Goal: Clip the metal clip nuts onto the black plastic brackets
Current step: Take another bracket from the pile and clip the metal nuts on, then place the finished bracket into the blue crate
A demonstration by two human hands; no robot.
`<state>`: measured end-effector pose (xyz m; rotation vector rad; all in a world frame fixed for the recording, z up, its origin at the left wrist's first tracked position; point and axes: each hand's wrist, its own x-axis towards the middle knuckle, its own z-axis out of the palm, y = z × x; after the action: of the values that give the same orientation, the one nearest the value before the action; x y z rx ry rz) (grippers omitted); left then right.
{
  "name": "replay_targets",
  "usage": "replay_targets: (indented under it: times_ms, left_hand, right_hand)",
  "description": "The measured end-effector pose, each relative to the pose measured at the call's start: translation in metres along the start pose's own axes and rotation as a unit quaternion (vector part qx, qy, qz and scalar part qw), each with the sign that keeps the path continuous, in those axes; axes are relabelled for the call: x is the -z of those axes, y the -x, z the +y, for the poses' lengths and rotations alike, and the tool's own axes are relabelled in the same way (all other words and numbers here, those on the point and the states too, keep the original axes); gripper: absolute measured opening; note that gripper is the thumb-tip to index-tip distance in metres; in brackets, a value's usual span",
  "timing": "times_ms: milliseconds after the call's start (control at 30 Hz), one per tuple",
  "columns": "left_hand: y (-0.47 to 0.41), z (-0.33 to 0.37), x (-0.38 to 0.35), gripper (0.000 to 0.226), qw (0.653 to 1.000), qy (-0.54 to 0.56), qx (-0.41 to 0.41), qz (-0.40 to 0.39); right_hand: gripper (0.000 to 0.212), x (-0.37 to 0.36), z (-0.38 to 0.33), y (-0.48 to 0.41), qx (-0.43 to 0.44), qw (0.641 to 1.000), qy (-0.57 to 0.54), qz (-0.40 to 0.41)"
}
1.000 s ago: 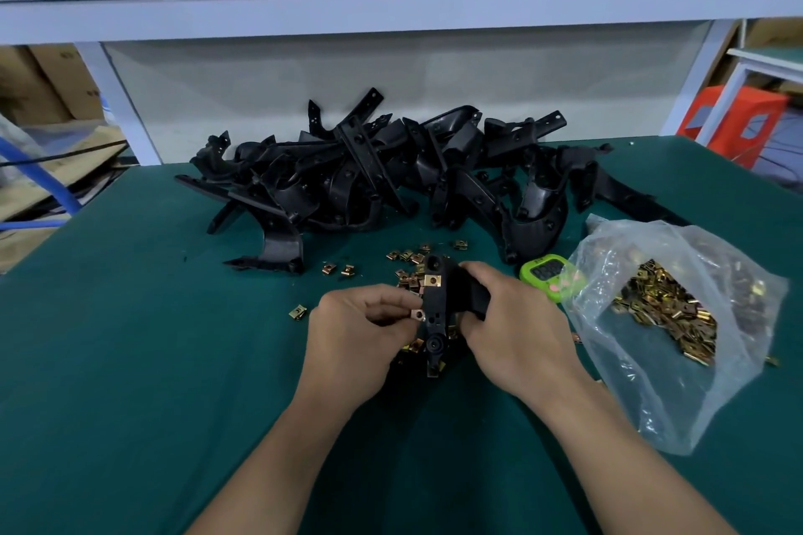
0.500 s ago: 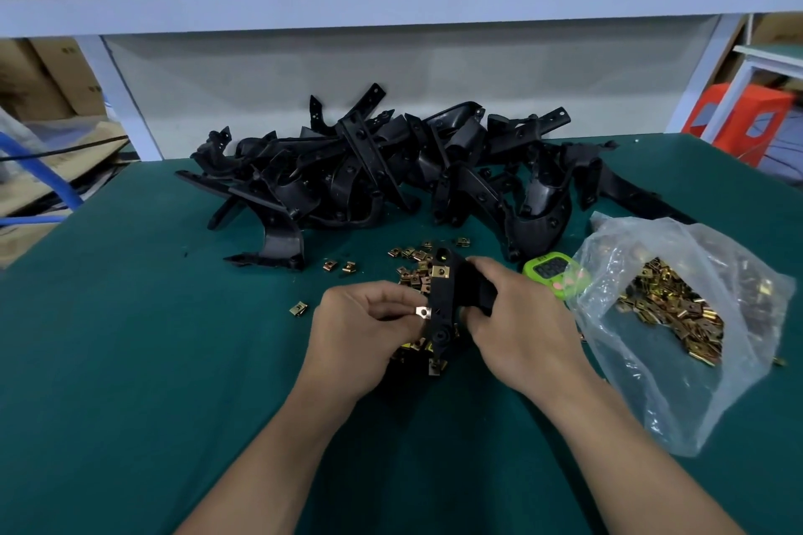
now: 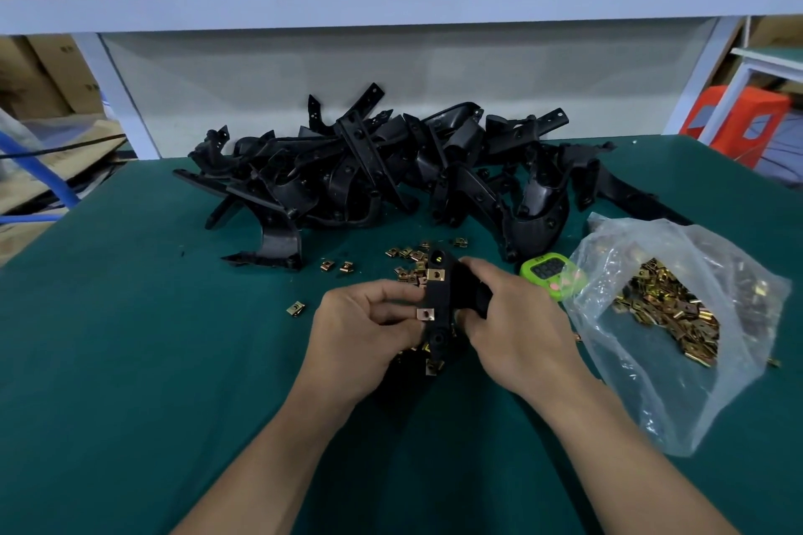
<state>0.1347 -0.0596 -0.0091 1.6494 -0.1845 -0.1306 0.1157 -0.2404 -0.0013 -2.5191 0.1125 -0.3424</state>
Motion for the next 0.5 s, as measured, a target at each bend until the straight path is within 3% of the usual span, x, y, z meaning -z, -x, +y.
replay_targets:
  times_ms: [267, 400, 500]
  left_hand:
    - [0.006, 0.006, -0.003, 0.049, 0.996, 0.073, 0.009, -0.051]
    - [0.006, 0.006, -0.007, 0.032, 0.991, 0.118, 0.047, -0.040]
    - [0.006, 0.006, -0.015, 0.018, 0.995, 0.070, 0.065, -0.023]
  right_hand:
    - [0.047, -0.001, -0.004, 0.004, 0.013, 0.999, 0.005, 0.030]
    - [0.040, -0.001, -0.005, 0.005, 0.008, 0.999, 0.013, 0.033]
    - [0.034, -0.001, -0.006, 0.007, 0.006, 0.999, 0.020, 0.037]
